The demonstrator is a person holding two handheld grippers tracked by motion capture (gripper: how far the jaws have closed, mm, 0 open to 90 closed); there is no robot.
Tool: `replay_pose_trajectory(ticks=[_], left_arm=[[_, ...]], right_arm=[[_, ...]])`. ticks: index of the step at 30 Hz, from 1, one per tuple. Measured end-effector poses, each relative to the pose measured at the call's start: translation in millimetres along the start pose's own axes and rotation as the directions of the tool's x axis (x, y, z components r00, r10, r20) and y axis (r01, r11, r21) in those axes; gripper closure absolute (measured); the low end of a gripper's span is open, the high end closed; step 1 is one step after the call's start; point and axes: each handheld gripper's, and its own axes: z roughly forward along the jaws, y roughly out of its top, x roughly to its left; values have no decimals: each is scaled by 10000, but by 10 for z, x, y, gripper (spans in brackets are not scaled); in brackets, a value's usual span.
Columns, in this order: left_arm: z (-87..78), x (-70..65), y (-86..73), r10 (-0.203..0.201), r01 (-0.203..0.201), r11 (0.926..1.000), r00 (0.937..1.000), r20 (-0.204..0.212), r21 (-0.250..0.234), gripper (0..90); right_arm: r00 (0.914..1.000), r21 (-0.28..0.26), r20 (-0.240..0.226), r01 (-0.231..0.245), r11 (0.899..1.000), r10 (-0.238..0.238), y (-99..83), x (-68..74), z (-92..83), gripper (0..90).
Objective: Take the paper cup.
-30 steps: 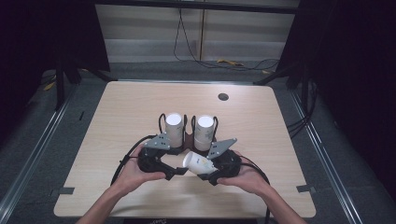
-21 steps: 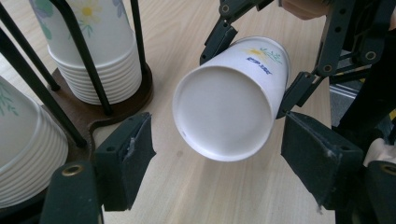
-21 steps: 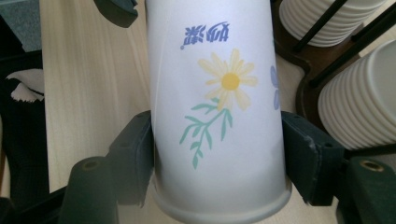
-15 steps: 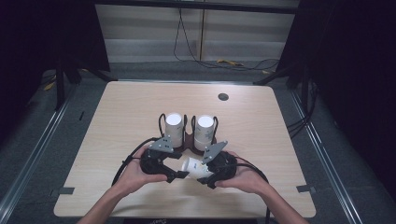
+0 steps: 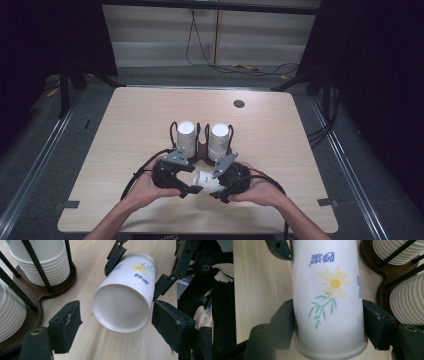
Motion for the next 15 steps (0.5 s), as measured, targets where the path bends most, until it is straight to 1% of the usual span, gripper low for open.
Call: replay_pose_trajectory(ticks=[1,2,3,4,6,8,9,10,13,15], left_arm=[[2,1,1,39,-39,9999,10000,9,94,222],[15,1,-3,34,-34,10000,10000,51,27,222],[13,2,0,32,-32,9999,10000,40,137,222],[15,4,1,19,-19,9999,10000,34,114,223],[16,2,1,21,-22,10000,9999,103,75,233],[8,-6,1,110,-113,9999,9997,225,116,266],[12,-14,-1,127,-129,9999,9996,255,60,283],[9,-15,1,160,-163,9998,9996,235,123,287],[25,-12,0,161,-169,9996,9992,358,210,279],[36,-16,1,214,-221,9994,9993,301,258,261]], right_arm=[[10000,35,23,2,10000,-2,3,4,5,330],[10000,64,-7,11,10000,-11,6,5,10,329],[10000,78,-28,16,10000,-16,11,8,15,329],[9999,116,-25,132,9998,-132,19,9,21,330],[9998,179,-61,193,9997,-191,35,16,29,330],[9995,270,1,320,9991,-321,60,27,34,330],[9992,287,-50,399,9988,-398,69,30,40,330],[9990,291,-41,441,9986,-440,78,32,44,330],[9984,299,4,565,9980,-566,105,44,50,330],[9983,278,-55,576,9980,-575,114,50,53,329]])
